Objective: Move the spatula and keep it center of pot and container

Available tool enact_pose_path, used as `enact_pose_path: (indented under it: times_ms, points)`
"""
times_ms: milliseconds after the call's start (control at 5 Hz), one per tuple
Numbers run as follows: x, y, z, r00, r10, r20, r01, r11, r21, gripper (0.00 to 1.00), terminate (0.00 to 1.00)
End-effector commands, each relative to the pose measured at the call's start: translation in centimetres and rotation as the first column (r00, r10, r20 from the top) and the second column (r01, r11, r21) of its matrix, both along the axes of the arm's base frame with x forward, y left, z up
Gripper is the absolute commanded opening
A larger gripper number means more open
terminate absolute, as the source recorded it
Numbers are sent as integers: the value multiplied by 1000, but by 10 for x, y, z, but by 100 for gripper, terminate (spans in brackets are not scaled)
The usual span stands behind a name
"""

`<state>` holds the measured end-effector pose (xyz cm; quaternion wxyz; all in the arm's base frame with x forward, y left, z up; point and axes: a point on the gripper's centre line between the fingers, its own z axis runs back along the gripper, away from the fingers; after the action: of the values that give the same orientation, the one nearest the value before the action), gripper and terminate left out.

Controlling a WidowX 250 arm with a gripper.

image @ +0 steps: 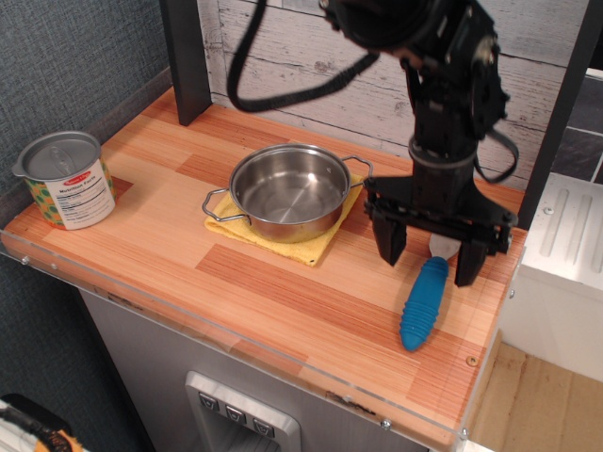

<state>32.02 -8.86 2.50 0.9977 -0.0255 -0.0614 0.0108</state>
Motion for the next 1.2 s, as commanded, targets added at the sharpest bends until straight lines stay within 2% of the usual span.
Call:
enact_pose_path:
  times_ms: [0, 200, 400, 600, 800, 1000]
  points:
    - [2, -11, -13, 999, -24, -30, 26, 998, 60, 100, 0]
    - [3, -9, -17, 1000, -11, -29, 12, 998, 61, 100, 0]
    - [2, -8, -17, 1000, 0, -17, 1, 999, 42, 0, 0]
    - [0, -6, -11, 1000, -8, -23, 9, 999, 44, 0, 0]
    - [0, -1, 7, 1000, -7, -25, 8, 999, 50, 0, 0]
    - [-1, 13, 34, 999, 47, 2, -47, 998, 45, 0, 0]
